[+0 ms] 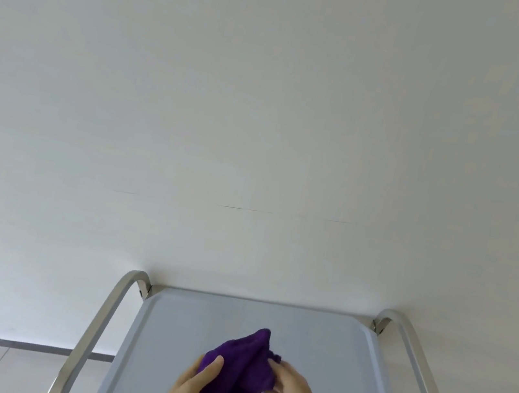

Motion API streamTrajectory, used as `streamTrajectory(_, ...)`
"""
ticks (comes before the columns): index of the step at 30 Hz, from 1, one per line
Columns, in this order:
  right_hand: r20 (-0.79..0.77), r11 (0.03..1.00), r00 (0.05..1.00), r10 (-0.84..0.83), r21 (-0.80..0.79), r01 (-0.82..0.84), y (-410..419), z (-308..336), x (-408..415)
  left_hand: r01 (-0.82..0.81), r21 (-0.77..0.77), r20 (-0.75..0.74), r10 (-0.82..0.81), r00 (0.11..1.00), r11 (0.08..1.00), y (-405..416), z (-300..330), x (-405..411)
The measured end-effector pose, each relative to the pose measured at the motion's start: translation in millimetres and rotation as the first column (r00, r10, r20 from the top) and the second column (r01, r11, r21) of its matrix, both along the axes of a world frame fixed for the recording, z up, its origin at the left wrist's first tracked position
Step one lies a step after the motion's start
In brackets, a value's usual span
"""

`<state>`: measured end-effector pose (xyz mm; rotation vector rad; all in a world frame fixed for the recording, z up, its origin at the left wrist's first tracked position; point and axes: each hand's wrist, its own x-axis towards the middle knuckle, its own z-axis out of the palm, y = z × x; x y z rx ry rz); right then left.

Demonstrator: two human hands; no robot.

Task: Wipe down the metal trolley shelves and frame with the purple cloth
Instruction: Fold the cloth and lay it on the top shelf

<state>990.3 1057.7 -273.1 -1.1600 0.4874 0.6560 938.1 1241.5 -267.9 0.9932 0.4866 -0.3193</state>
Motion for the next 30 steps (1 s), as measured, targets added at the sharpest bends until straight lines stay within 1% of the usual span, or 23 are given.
streamTrajectory(1,0.08,1.0,0.997,0.009,-0.003,-0.009,0.3,8.1,3.8,0.042,0.085,0.022,-0.044,0.999,0.996,6.0,-0.7,-2.1)
streamTrajectory(2,0.149,0.999,0.989,0.023,-0.037,-0.017,1.1,12.3,10.1,0.086,0.207,0.018,-0.091,0.996,0.974,8.5,4.3,0.5)
streamTrajectory(3,0.209,0.997,0.977,0.041,-0.07,-0.027,3.8,19.3,14.4,0.08,0.296,-0.002,-0.083,0.997,0.952,14.0,3.0,1.4)
streamTrajectory(5,0.324,0.991,0.941,0.098,-0.119,-0.062,10.6,32.9,20.7,0.118,0.477,-0.013,-0.127,0.992,0.871,23.6,3.6,8.2)
streamTrajectory(7,0.421,0.978,0.894,0.154,-0.192,-0.078,21.1,44.1,22.7,0.076,0.649,0.03,-0.126,0.992,0.757,27.4,9.1,13.2)
streamTrajectory(8,0.459,0.971,0.87,0.18,-0.226,-0.081,27.3,48.3,22.8,0.034,0.7,0.076,-0.121,0.99,0.713,29.1,11.6,15.3)
streamTrajectory(9,0.497,0.964,0.845,0.195,-0.255,-0.072,34.4,52.3,22.6,-0.012,0.72,0.131,-0.119,0.984,0.694,31.6,12.4,18.0)
streamTrajectory(10,0.533,0.952,0.817,0.22,-0.301,-0.06,42.1,55.5,21.9,-0.044,0.712,0.179,-0.121,0.976,0.701,33.1,17.5,19.9)
streamTrajectory(11,0.565,0.932,0.786,0.251,-0.36,-0.04,49.7,58.0,21.0,-0.055,0.674,0.221,-0.13,0.967,0.737,33.7,22.3,22.1)
streamTrajectory(12,0.59,0.909,0.755,0.286,-0.417,-0.018,56.2,59.8,19.6,-0.022,0.609,0.227,-0.147,0.963,0.793,32.9,29.2,23.0)
streamTrajectory(14,0.613,0.888,0.719,0.329,-0.459,-0.016,66.5,64.3,14.1,0.054,0.406,0.193,-0.143,0.971,0.912,34.7,38.9,23.0)
streamTrajectory(15,0.608,0.887,0.71,0.355,-0.459,-0.05,70.5,65.9,10.5,0.073,0.302,0.183,-0.133,0.974,0.951,37.6,41.6,22.5)
streamTrajectory(16,0.598,0.883,0.702,0.388,-0.458,-0.098,73.2,66.9,6.5,0.081,0.233,0.181,-0.125,0.976,0.969,41.1,43.5,21.4)
streamTrajectory(18,0.57,0.865,0.686,0.453,-0.467,-0.183,76.2,66.5,-0.2,0.074,0.17,0.167,-0.103,0.981,0.983,49.6,44.3,19.2)
streamTrajectory(20,0.543,0.85,0.684,0.487,-0.474,-0.229,77.5,65.9,-4.9,0.048,0.134,0.143,-0.067,0.987,0.99,56.9,41.5,16.8)
streamTrajectory(23,0.519,0.88,0.733,0.44,-0.413,-0.236,78.4,62.2,-8.1,0.025,0.102,0.13,-0.038,0.991,0.994,66.3,35.5,12.1)
streamTrajectory(25,0.522,0.913,0.766,0.376,-0.348,-0.212,81.6,59.6,-9.3,0.019,0.122,0.154,-0.038,0.987,0.992,71.2,33.1,9.4)
streamTrajectory(27,0.534,0.938,0.781,0.322,-0.292,-0.187,87.1,58.6,-11.7,-0.002,0.175,0.174,-0.029,0.984,0.985,72.9,33.5,7.8)
streamTrajectory(29,0.553,0.937,0.768,0.321,-0.302,-0.175,93.1,59.3,-15.5,-0.018,0.215,0.17,-0.019,0.985,0.976,73.8,33.7,7.0)
streamTrajectory(30,0.566,0.932,0.755,0.332,-0.319,-0.171,96.0,60.0,-17.5,-0.02,0.209,0.166,-0.015,0.986,0.978,74.8,33.4,6.6)
